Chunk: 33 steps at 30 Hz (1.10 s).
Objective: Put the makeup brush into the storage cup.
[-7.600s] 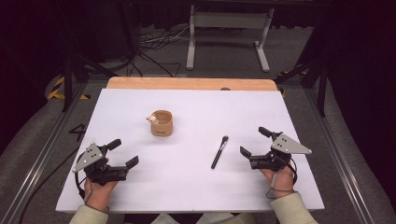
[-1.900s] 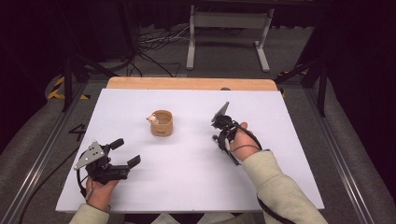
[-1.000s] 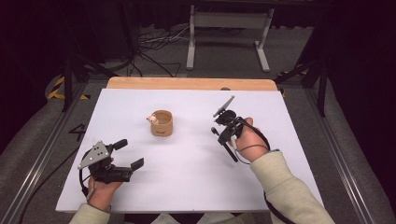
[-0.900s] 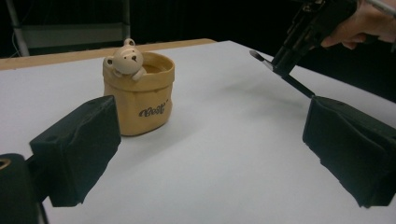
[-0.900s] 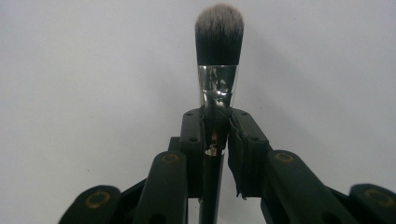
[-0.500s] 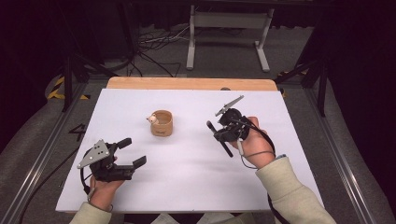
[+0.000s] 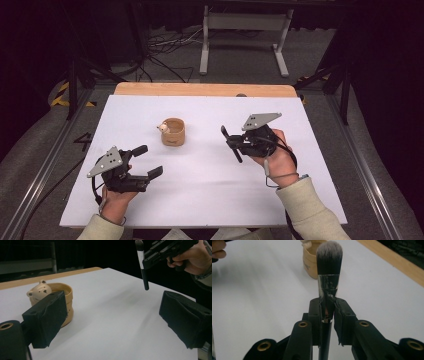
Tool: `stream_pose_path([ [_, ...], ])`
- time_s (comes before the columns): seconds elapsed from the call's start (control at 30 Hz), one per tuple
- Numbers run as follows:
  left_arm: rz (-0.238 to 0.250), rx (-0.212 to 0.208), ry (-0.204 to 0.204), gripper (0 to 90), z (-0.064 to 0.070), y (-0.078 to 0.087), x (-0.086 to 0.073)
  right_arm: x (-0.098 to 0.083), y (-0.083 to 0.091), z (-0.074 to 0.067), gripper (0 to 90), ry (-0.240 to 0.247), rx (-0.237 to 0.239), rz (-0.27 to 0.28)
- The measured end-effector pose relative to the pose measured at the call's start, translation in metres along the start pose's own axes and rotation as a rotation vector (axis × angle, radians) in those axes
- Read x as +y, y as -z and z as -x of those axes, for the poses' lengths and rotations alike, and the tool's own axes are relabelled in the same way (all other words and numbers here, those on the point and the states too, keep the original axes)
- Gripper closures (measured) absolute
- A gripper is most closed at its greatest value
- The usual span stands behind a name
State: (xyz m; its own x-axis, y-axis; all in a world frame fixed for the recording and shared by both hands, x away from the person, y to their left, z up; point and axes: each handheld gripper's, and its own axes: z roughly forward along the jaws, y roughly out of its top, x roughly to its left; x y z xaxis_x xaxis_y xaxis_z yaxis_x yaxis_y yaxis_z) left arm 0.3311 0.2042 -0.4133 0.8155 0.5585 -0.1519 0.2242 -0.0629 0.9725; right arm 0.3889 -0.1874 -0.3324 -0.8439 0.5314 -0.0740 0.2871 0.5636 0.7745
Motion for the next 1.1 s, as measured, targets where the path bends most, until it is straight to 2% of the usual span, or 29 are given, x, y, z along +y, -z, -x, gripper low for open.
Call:
stream_pose_path([
  [0.17,0.003,-0.022,-0.010,7.7,0.002,-0.004,0.001,-0.007,0.007,-0.003,76.6,0.019,0.033,0.133],
  [0.2,0.003,-0.022,-0.010,7.7,0.002,-0.004,0.001,-0.007,0.007,-0.003,76.6,0.019,0.033,0.133],
  [0.27,0.005,-0.034,-0.013,7.4,0.003,-0.007,0.002,-0.012,0.009,-0.005,76.6,0.020,0.052,0.189],
  [0.4,0.007,-0.047,-0.015,6.1,0.004,-0.010,0.003,-0.021,0.008,-0.009,76.6,0.033,0.085,0.295],
  [0.43,0.007,-0.047,-0.015,6.1,0.004,-0.010,0.003,-0.021,0.008,-0.009,76.6,0.033,0.085,0.295],
  [0.5,0.003,-0.060,-0.017,6.0,0.005,-0.012,0.004,-0.023,0.006,-0.010,76.6,0.036,0.096,0.338],
  [0.53,0.002,-0.061,-0.022,6.0,0.005,-0.013,0.004,-0.026,0.005,-0.011,76.6,0.033,0.118,0.375],
  [0.57,-0.004,-0.069,-0.026,6.0,0.006,-0.015,0.004,-0.026,0.005,-0.011,76.6,0.033,0.118,0.375],
  [0.73,-0.013,-0.105,-0.046,6.0,0.011,-0.024,0.008,-0.032,-0.001,-0.016,76.5,0.021,0.166,0.464],
  [0.9,-0.017,-0.124,-0.066,6.0,0.016,-0.031,0.011,-0.031,-0.010,-0.024,76.6,0.045,0.199,0.497],
  [0.97,-0.018,-0.135,-0.054,6.1,0.017,-0.033,0.011,-0.030,-0.013,-0.027,76.5,0.055,0.206,0.506],
  [1.1,-0.025,-0.148,-0.057,6.1,0.019,-0.038,0.012,-0.030,-0.017,-0.031,76.5,0.066,0.216,0.512],
])
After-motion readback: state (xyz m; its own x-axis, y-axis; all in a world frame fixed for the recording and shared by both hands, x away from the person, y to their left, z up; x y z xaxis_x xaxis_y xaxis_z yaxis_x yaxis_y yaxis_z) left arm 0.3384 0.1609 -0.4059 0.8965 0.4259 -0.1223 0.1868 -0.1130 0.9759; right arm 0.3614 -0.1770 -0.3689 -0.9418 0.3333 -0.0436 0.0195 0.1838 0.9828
